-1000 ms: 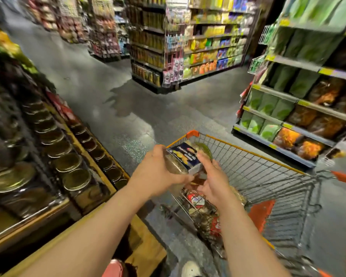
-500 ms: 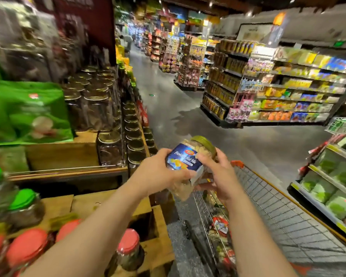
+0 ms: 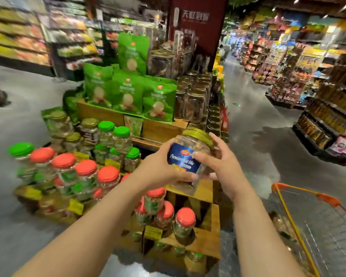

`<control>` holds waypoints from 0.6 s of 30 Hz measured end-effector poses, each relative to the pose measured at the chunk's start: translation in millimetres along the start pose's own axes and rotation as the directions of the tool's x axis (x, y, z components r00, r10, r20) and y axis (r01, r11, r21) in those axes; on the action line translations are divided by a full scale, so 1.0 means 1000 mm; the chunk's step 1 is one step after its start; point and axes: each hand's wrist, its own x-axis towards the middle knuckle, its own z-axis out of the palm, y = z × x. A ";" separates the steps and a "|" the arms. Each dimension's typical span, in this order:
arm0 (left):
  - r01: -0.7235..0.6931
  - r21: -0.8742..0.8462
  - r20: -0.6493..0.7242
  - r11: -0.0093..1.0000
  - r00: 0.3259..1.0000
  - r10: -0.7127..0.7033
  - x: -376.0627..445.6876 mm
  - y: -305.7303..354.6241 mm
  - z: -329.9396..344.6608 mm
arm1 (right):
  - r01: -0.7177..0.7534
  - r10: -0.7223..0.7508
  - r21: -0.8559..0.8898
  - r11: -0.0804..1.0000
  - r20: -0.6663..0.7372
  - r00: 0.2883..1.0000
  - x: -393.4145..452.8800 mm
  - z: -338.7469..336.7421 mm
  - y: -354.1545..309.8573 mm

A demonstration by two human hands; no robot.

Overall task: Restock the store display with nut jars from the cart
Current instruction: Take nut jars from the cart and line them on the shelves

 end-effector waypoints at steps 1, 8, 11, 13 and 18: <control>0.003 -0.003 -0.018 1.000 1.000 -0.003 -0.007 -0.005 -0.011 | 0.004 -0.004 -0.008 1.000 0.029 1.000 0.003 0.012 -0.002; -0.003 -0.121 -0.145 0.993 0.989 -0.015 -0.041 -0.060 -0.097 | 0.101 -0.088 -0.072 0.992 0.163 0.983 0.015 0.117 -0.013; -0.010 -0.146 -0.191 0.989 0.981 -0.018 -0.052 -0.086 -0.139 | 0.124 -0.108 -0.074 0.989 0.196 0.975 0.019 0.170 -0.018; -0.020 -0.133 -0.225 0.991 0.974 -0.010 -0.058 -0.105 -0.173 | 0.137 -0.119 -0.068 0.988 0.211 0.970 0.023 0.209 -0.020; -0.003 -0.069 -0.307 0.998 0.951 -0.018 -0.064 -0.158 -0.253 | 0.181 -0.154 -0.098 0.979 0.238 0.959 0.042 0.303 -0.021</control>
